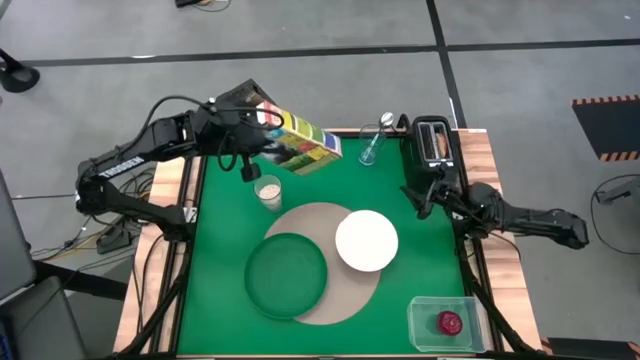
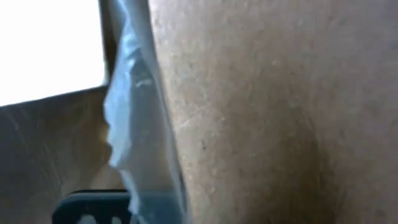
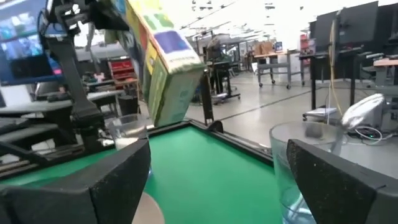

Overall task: Arrange a breakfast setting
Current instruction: Pour the cereal from the green cereal box into the white bowl

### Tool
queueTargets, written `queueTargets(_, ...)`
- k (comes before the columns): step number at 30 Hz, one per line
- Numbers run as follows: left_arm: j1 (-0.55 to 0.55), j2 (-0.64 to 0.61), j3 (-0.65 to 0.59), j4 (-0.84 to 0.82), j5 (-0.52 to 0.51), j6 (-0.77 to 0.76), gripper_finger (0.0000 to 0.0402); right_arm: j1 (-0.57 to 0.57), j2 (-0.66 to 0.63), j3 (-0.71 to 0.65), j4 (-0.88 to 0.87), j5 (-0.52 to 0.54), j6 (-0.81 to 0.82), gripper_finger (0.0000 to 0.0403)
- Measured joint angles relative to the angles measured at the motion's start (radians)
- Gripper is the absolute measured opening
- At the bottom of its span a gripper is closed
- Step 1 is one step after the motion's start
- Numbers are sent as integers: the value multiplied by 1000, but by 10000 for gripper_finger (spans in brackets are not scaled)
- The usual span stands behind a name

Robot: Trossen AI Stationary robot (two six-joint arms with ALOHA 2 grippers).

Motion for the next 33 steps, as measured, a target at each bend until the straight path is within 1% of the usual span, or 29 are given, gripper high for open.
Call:
queueTargets(5, -49, 0, 0, 41, 9, 2, 0, 1, 108, 0, 113, -59, 2, 396)
queueTargets(11, -106, 0, 0, 94, 8, 1, 0, 1, 236, 0, 317, -110, -64, 397)
queueTargets(17, -144, 0, 0, 127, 10, -2, 0, 1, 336, 0, 551, -114, -145, 397)
queueTargets(20, -159, 0, 0, 133, 9, -8, 0, 1, 369, 1, 602, -113, -163, 398)
queueTargets(25, -177, 0, 0, 134, 8, -18, 0, 1, 443, 1, 619, -113, -156, 397)
queueTargets(30, -186, 0, 0, 156, 9, -24, 0, 1, 559, 4, 719, -126, -124, 397)
queueTargets(33, -190, 0, 0, 175, 10, -20, 0, 2, 641, 29, 760, -139, -109, 397)
